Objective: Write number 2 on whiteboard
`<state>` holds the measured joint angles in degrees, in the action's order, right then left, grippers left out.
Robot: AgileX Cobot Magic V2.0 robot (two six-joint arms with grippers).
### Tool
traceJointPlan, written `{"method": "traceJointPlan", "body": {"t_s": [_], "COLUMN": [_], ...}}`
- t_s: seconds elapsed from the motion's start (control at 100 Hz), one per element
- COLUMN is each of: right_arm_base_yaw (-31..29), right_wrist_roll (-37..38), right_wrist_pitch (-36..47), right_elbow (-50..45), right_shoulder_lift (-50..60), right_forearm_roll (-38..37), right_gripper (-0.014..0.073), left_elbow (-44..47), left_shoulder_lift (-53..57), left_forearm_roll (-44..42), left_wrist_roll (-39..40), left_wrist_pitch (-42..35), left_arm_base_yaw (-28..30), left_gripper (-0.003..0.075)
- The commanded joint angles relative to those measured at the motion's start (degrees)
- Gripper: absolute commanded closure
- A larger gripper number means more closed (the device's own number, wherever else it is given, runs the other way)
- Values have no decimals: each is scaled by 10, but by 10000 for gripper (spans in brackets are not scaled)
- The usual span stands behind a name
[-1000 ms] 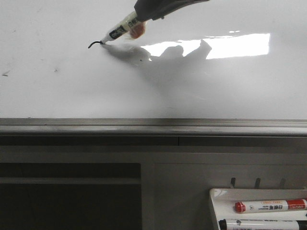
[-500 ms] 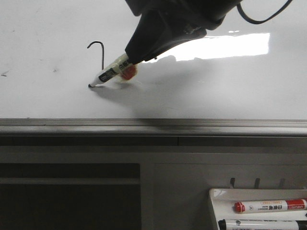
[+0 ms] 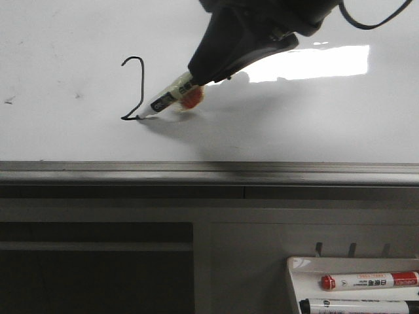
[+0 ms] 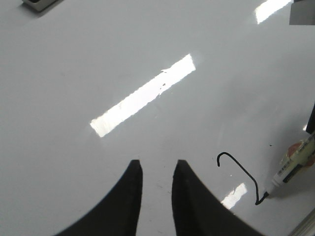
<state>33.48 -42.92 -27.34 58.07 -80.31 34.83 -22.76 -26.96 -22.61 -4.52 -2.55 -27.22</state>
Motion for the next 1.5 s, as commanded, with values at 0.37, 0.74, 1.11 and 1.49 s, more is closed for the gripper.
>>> {"method": "traceJointPlan", "body": {"t_s": [0.37,0.74,1.11,1.49], "right_arm_base_yaw": [5,131,134,161], "right_wrist_roll": [0,-1,-1,0], "right_wrist_pitch": [7,-11,-20,-16], "right_elbow": [-12,8,38,46], "right_shoulder_lift": [72,82,71,75], "right_forearm_roll": [-20,-95,-103,-97], "right_gripper": [643,643,643,643], "left_elbow": [-21,2,-9,-21], "left_shoulder_lift": [-1,-59,-242,-302], "left_forearm_roll": [6,-37,-96,-99], "left_wrist_roll": [7,7,1,1], "left_wrist_pitch": [-61,-89,-113,-122], "left_arm_base_yaw": [1,-41,-148,-147], "left_gripper": [589,367,303,311]}}
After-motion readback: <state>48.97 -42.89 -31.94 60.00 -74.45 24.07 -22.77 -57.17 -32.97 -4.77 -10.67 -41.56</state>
